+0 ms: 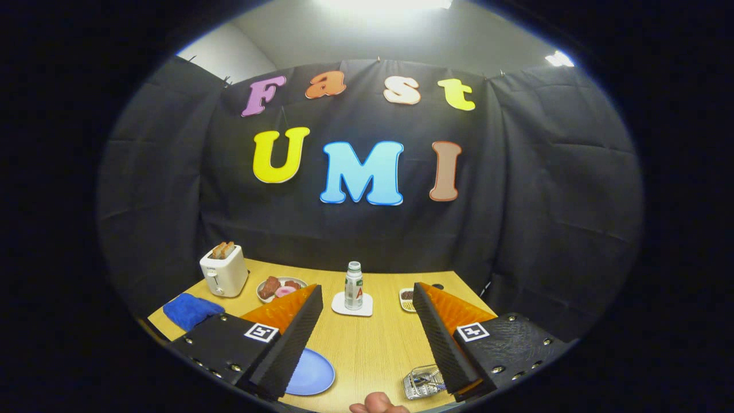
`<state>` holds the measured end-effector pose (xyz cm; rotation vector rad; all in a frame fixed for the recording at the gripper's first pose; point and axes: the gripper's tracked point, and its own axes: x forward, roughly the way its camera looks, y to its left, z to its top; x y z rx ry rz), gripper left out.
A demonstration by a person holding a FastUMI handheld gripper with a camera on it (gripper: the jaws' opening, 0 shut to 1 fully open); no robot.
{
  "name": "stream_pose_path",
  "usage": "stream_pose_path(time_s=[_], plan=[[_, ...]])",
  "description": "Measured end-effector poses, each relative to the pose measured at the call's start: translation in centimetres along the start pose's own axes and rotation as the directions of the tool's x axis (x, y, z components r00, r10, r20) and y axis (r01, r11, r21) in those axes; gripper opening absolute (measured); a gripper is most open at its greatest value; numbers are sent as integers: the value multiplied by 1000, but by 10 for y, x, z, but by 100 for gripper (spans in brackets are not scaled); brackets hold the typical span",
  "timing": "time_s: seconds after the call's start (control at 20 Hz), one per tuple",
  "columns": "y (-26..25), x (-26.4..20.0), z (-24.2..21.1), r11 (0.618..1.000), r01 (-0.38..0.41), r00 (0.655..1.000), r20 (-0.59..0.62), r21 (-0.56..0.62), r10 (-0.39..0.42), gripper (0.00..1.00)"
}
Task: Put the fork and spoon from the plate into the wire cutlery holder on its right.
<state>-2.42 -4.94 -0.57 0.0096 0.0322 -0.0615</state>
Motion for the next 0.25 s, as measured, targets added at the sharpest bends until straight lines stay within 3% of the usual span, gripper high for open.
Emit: stream_pose_path(time_s=[0.25], plan=[[5,-6,4,999,12,999,53,-30,-10,97]])
